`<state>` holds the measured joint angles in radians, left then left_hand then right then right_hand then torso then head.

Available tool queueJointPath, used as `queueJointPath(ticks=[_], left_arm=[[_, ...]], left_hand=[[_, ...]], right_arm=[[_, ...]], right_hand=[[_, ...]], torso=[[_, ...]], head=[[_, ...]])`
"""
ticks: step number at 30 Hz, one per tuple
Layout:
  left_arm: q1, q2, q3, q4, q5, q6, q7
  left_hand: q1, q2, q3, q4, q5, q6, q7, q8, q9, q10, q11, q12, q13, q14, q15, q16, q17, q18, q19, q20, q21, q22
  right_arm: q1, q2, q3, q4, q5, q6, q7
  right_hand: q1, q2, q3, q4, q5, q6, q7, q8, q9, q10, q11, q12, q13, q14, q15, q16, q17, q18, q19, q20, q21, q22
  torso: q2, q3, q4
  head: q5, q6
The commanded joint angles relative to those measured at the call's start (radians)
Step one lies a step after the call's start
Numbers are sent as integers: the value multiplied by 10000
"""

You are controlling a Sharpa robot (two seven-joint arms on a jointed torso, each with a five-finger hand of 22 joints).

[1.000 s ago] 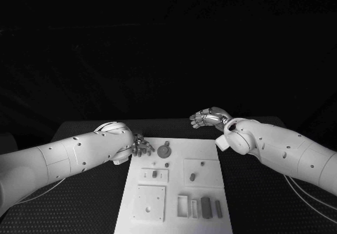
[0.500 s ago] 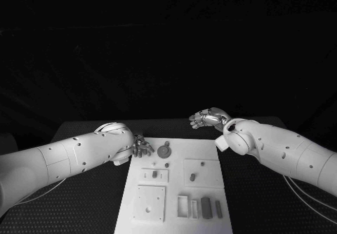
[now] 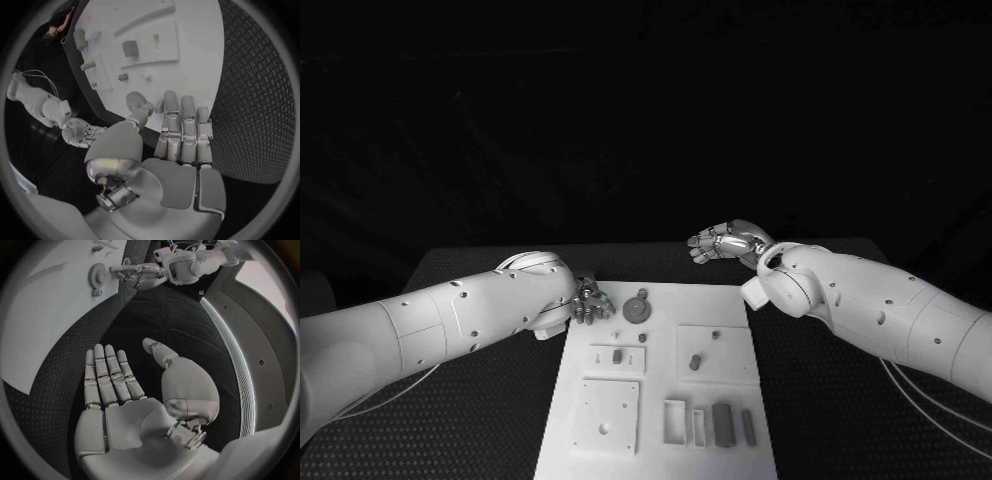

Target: Assemble the parts on the task board

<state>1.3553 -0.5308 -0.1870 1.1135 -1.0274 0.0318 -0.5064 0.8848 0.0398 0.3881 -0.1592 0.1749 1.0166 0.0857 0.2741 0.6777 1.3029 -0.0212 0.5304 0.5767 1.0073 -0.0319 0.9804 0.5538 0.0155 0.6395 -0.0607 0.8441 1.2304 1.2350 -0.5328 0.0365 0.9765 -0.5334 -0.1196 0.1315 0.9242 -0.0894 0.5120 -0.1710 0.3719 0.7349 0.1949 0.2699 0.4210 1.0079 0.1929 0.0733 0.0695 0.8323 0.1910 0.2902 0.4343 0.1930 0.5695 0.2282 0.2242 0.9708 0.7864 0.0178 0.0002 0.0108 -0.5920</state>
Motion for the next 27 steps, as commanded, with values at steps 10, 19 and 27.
queueJointPath(ticks=[10, 19, 27], left_arm=[[1, -5, 5, -29, 526, -137, 182], [1, -71, 12, -17, 863, -195, 266], [4, -372, 23, 235, 1501, -381, 251]], left_hand=[[218, 543, 130, -285, 47, 153, -27, 121, -7, 88, -24, -16, -37, 3, 19, 50, -37, -155, -32, -649, 102, -47], [299, 894, 185, -414, 126, 298, -63, 207, 16, 143, -45, 8, -42, 30, 20, 77, -48, -155, -28, -633, 134, -73], [720, 342, 1526, 259, -1120, 421, -93, 223, -41, 234, -66, 7, -96, 88, 3, 108, -97, -155, 31, -650, 220, -145]], right_arm=[[-14, 20, 1, -8, -63, 153, 112], [-25, 28, 1, -21, -63, 181, 106], [-34, 10, 1, -39, -63, 191, 103]], right_hand=[[-64, 8, -72, 0, 53, -57, 369, 55, -17, 32, 24, -54, -15, -72, 32, -34, -21, -32, -81, -6, -39, 18], [-66, 9, -75, 2, 56, -58, 370, 56, -19, 31, 24, -54, -15, -73, 32, -33, -25, -32, -81, -6, -43, 22], [-66, 10, -77, 2, 60, -59, 370, 57, -23, 29, 25, -54, -15, -75, 32, -32, -29, -32, -81, -6, -48, 27]], torso=[[2, 1, 0], [-3, 3, -8], [-7, 7, -2]], head=[[-2, -48], [6, -60], [-4, -65]])
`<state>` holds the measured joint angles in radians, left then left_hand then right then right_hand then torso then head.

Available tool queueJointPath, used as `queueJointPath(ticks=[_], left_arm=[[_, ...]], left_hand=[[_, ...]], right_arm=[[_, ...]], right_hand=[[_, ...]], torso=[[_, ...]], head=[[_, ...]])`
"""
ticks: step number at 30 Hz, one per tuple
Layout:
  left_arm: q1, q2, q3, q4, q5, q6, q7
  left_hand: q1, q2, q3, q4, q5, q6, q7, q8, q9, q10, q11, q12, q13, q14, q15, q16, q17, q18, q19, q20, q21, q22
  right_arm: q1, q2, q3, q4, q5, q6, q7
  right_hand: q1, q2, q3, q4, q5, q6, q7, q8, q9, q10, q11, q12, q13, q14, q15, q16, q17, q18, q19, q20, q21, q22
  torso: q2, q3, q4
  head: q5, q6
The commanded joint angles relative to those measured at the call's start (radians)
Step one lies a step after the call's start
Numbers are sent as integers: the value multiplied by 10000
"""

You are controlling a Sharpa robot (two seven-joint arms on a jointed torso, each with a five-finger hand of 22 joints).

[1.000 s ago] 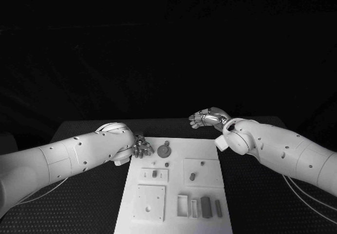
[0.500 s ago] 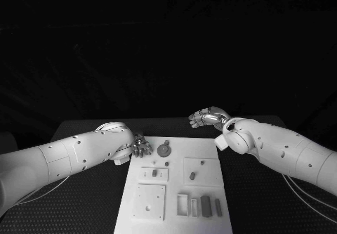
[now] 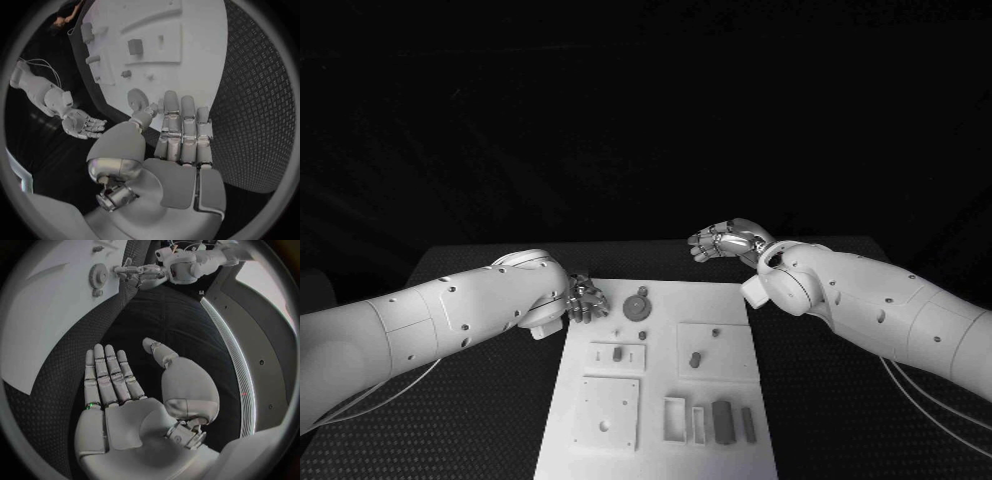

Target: Assemble the parts on the task board

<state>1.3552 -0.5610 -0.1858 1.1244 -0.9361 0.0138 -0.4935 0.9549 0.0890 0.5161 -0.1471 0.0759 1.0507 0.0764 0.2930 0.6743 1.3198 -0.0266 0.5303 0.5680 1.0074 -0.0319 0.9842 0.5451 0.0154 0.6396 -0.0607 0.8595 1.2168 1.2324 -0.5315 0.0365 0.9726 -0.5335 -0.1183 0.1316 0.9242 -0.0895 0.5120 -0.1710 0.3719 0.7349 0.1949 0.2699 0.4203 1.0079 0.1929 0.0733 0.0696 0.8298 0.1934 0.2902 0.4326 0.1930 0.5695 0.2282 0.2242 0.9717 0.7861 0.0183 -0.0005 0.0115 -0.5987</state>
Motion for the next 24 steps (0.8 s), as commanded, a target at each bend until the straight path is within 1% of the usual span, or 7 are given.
queueJointPath(ticks=[1, 7, 10, 13, 19, 22, 24], left_arm=[[5, -127, 12, 189, 646, -221, 120], [20, -585, 21, 820, 817, -360, 93], [40, -906, 34, 1309, 819, -545, 170], [80, -1227, 39, 1803, 817, -690, 262], [131, -2011, 36, 2923, 501, -1017, 379], [131, -2288, 27, 3373, 311, -1087, 370], [128, -2413, 6, 3614, 74, -1113, 358]], left_hand=[[24, -152, 257, 141, -129, 82, 0, 35, -8, 69, -14, 10, -9, 90, 3, 72, -9, -154, 30, -651, 71, -7], [38, -174, 296, 150, -129, 103, -6, 45, -8, 94, -20, 24, -7, 108, -2, 89, -7, -154, 33, -655, 97, 0], [43, -190, 312, 153, -127, 117, -10, 50, -8, 108, -25, 30, -7, 119, -6, 100, -5, -154, 36, -658, 110, 2], [63, -208, 337, 146, -118, 134, -17, 58, -8, 126, -31, 38, -6, 135, -14, 114, -2, -154, 38, -665, 125, 5], [90, -258, 379, 141, -113, 171, -30, 71, -10, 167, -44, 50, -9, 173, -33, 146, 4, -153, 58, -683, 161, 7], [100, -284, 398, 145, -111, 193, -38, 78, -11, 193, -51, 56, -10, 196, -44, 163, 6, -153, 74, -694, 178, 5], [102, -294, 405, 148, -111, 200, -40, 79, -13, 203, -54, 58, -11, 204, -49, 169, 6, -153, 80, -698, 184, 4]], right_arm=[[-8, -3, 1, -2, -62, 178, 102], [-10, -19, 1, -13, -62, 173, 103], [-10, -44, 1, -18, -62, 164, 106], [-10, -60, 1, -34, -62, 153, 105], [-9, -89, 1, -25, -62, 138, 106], [-9, -98, 1, -23, -62, 128, 109], [-9, -111, 1, -18, -62, 124, 108]], right_hand=[[-66, 10, -76, 2, 61, -59, 370, 57, -16, 29, 24, -54, -15, -50, 7, -32, -13, -31, -81, -6, -49, 17], [-65, 9, -78, 2, 68, -60, 370, 58, -19, 28, 25, -54, -15, -52, 7, -31, -16, -31, -81, -6, -52, 21], [-65, 9, -79, 1, 70, -61, 370, 58, -20, 27, 25, -54, -15, -52, 6, -31, -18, -31, -82, -6, -54, 22], [-65, 7, -80, 1, 73, -61, 370, 59, -21, 27, 25, -54, -15, -53, 6, -31, -19, -31, -82, -6, -56, 24], [-70, 4, -83, 4, 78, -60, 370, 60, -23, 27, 26, -53, -15, -55, 5, -30, -22, -32, -81, -5, -59, 27], [-72, 4, -84, 7, 81, -60, 370, 61, -24, 27, 26, -53, -15, -55, 5, -29, -24, -32, -81, -5, -61, 29], [-73, 3, -85, 8, 83, -60, 370, 61, -24, 26, 26, -53, -15, -55, 4, -29, -25, -32, -81, -4, -62, 30]], torso=[[-3, 2, 8], [-8, 6, 16], [-7, 11, 20], [-6, 1, 25], [-2, 2, 19], [-2, 7, 24], [-3, 0, 25]], head=[[-13, 3], [-13, 14], [4, 22], [23, 5], [47, 4], [73, 2], [84, -28]])
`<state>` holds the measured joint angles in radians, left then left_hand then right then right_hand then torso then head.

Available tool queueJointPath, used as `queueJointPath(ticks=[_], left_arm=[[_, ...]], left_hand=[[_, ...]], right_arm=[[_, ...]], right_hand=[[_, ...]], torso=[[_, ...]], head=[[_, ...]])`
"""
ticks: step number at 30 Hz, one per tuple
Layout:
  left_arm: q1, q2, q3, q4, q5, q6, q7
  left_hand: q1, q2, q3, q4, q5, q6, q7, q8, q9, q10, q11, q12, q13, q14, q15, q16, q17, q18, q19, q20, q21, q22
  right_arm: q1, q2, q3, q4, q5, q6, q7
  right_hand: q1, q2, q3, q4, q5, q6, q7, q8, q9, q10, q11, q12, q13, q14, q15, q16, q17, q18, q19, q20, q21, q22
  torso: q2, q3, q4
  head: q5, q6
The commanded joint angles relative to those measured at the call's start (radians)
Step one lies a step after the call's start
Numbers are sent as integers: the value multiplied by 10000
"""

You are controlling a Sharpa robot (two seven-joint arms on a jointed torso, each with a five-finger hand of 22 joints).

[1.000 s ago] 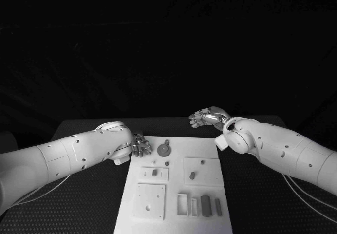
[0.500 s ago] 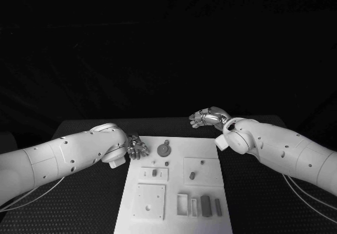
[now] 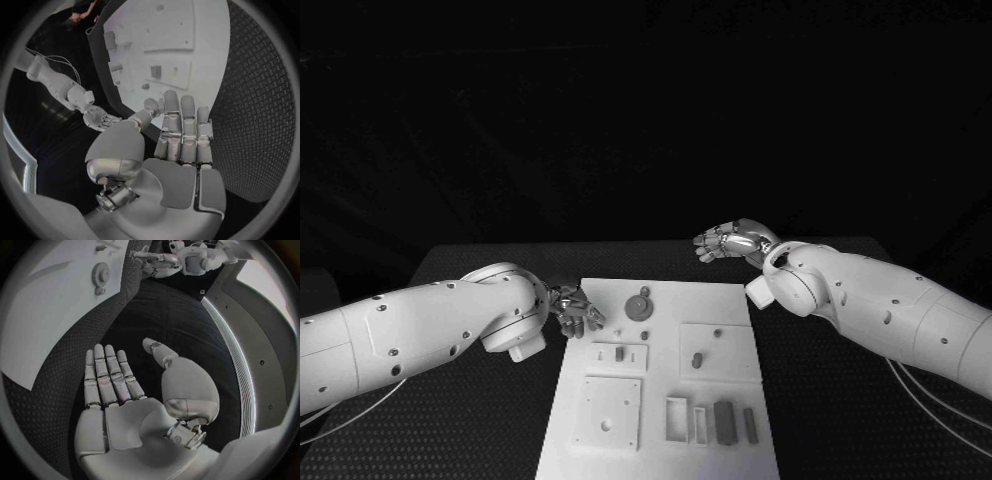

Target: Assemble the parts on the task board

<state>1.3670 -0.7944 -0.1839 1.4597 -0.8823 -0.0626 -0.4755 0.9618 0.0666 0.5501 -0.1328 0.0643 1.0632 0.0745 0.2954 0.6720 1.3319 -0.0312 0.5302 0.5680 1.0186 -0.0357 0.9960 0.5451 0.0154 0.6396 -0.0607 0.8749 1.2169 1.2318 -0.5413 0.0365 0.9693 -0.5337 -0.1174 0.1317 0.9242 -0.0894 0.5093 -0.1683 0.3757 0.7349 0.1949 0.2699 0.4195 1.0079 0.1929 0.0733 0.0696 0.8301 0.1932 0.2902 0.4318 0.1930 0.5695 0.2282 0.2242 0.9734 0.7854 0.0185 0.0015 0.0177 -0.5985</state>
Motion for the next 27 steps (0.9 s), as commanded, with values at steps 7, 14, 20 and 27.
queueJointPath(ticks=[7, 14, 20, 27], left_arm=[[-24, -376, -102, 815, -1356, -583, 166], [-29, -446, -388, 1132, -1953, -678, -112], [-89, -430, -560, 1220, -2112, -777, -362], [-232, -389, -567, 1265, -2154, -741, -465]], left_hand=[[6, -141, 93, 84, -12, 101, -32, 54, -3, 132, -24, 56, -24, 140, -38, 72, 2, -154, 119, -720, 60, -13], [35, -214, 143, 133, -5, 153, -57, 61, -17, 244, -53, 65, -35, 237, -90, 102, -7, -146, 201, -774, 122, -29], [31, -249, 154, 176, -9, 199, -74, 73, -23, 321, -71, 77, -36, 302, -120, 122, -11, -143, 250, -805, 157, -42], [0, -294, 156, 252, 25, 267, -97, 96, -25, 391, -89, 85, -36, 358, -150, 136, -18, -144, 291, -837, 190, -61]], right_arm=[[-3, -47, 1, 33, -61, 112, 115], [-3, -66, 1, 43, -62, 111, 121], [-2, -78, 1, 54, -62, 109, 121], [-2, -86, 1, 67, -62, 105, 120]], right_hand=[[-79, 0, -60, -15, 53, -60, 370, 62, -18, 27, 26, -52, -15, -58, 6, -28, -20, -32, -80, -4, -65, 17], [-93, 2, -67, -2, 51, -60, 371, 64, -21, 26, 26, -52, -15, -60, 6, -27, -24, -33, -80, -3, -70, 21], [-94, 0, -68, 1, 54, -60, 371, 65, -23, 25, 26, -52, -15, -60, 6, -25, -28, -32, -80, -4, -74, 25], [-93, -1, -68, 2, 58, -60, 371, 66, -25, 25, 25, -52, -15, -61, 5, -24, -31, -31, -80, -4, -78, 28]], torso=[[10, -23, 13], [8, -11, -3], [10, 1, -5], [14, 0, -18]], head=[[36, -89], [49, -133], [69, -153], [74, -186]])
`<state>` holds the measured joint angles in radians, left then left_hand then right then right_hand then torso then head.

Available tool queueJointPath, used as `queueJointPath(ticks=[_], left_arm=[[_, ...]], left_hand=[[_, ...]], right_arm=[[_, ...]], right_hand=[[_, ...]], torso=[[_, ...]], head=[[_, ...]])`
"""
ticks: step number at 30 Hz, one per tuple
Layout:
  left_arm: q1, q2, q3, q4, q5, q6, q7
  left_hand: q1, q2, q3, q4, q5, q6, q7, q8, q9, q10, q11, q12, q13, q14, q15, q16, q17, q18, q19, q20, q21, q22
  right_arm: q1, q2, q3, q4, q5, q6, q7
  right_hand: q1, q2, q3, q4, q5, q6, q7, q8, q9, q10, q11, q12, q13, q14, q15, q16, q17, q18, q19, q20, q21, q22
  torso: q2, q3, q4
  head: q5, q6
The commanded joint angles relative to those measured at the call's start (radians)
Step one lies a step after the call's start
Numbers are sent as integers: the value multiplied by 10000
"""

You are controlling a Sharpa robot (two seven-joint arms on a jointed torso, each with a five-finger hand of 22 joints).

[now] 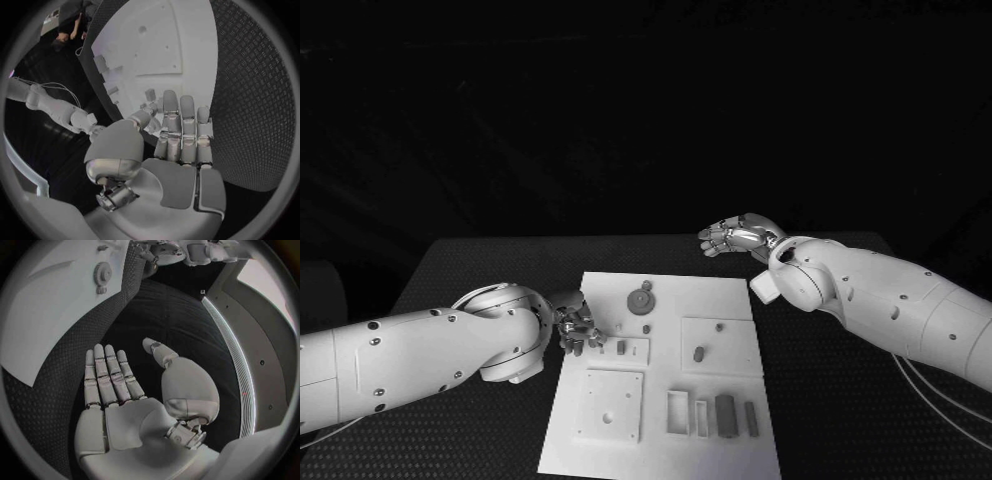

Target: Assemble the parts on the task board

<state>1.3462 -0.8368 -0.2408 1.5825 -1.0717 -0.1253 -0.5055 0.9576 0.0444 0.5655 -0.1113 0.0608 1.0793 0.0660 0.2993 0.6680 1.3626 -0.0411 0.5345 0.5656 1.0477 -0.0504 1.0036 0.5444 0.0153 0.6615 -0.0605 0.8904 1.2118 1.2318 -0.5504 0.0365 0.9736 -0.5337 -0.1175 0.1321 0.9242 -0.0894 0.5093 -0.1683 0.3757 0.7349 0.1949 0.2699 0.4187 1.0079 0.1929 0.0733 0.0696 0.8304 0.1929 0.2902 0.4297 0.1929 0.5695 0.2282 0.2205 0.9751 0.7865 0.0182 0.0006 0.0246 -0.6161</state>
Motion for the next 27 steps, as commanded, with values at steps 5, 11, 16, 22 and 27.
queueJointPath(ticks=[5, 11, 16, 22, 27], left_arm=[[-47, 109, 3, 23, -406, -138, -185], [-107, 258, 3, -61, -551, -59, -258], [-187, 326, 3, -168, -734, -54, -299], [-216, 418, 3, -217, -1014, 23, -357], [-233, 434, 3, -229, -1157, 86, -417]], left_hand=[[16, -89, -2, 87, 97, 173, -36, 84, 17, 144, -5, 50, -9, 112, -24, 72, -16, -140, 99, -865, 60, -26], [-32, -102, -27, 142, 145, 295, -79, 140, 29, 260, -39, 85, 11, 201, -64, 115, -10, -135, 155, -907, 113, -50], [-35, -101, -28, 146, 148, 305, -84, 143, 29, 272, -43, 90, 14, 211, -70, 120, -9, -133, 164, -914, 122, -53], [-32, -100, -26, 144, 155, 314, -89, 147, 29, 283, -48, 94, 18, 220, -76, 125, -8, -131, 172, -922, 132, -55], [-31, -101, -26, 144, 158, 319, -91, 149, 29, 287, -49, 95, 19, 223, -79, 127, -8, -130, 175, -925, 136, -56]], right_arm=[[-2, 0, 1, 27, -61, 106, 113], [-2, 6, 1, 35, -61, 108, 116], [-2, -5, 1, 44, -61, 105, 115], [-2, -6, 1, 52, -61, 104, 115], [-2, -9, 1, 61, -52, 110, 115]], right_hand=[[-92, -2, -69, 3, 61, -60, 370, 67, -19, 24, 25, -52, -15, -64, 8, -23, -13, -30, -80, -5, -43, 15], [-93, -3, -69, 5, 63, -61, 370, 68, -21, 24, 25, -52, -15, -64, 8, -21, -15, -29, -79, -5, -46, 18], [-93, -3, -69, 7, 65, -61, 370, 68, -23, 24, 25, -52, -15, -64, 8, -20, -17, -29, -78, -5, -49, 21], [-93, -3, -70, 9, 67, -61, 370, 69, -25, 24, 25, -52, -14, -64, 8, -18, -20, -29, -78, -5, -52, 24], [-93, -3, -70, 11, 69, -61, 370, 70, -26, 23, 25, -51, -14, -65, 8, -17, -23, -28, -77, -5, -54, 26]], torso=[[4, 3, -16], [1, 10, -13], [6, 4, -9], [2, 3, -16], [4, 4, -11]], head=[[3, -29], [-7, -41], [-19, -31], [-21, -36], [-21, -49]])
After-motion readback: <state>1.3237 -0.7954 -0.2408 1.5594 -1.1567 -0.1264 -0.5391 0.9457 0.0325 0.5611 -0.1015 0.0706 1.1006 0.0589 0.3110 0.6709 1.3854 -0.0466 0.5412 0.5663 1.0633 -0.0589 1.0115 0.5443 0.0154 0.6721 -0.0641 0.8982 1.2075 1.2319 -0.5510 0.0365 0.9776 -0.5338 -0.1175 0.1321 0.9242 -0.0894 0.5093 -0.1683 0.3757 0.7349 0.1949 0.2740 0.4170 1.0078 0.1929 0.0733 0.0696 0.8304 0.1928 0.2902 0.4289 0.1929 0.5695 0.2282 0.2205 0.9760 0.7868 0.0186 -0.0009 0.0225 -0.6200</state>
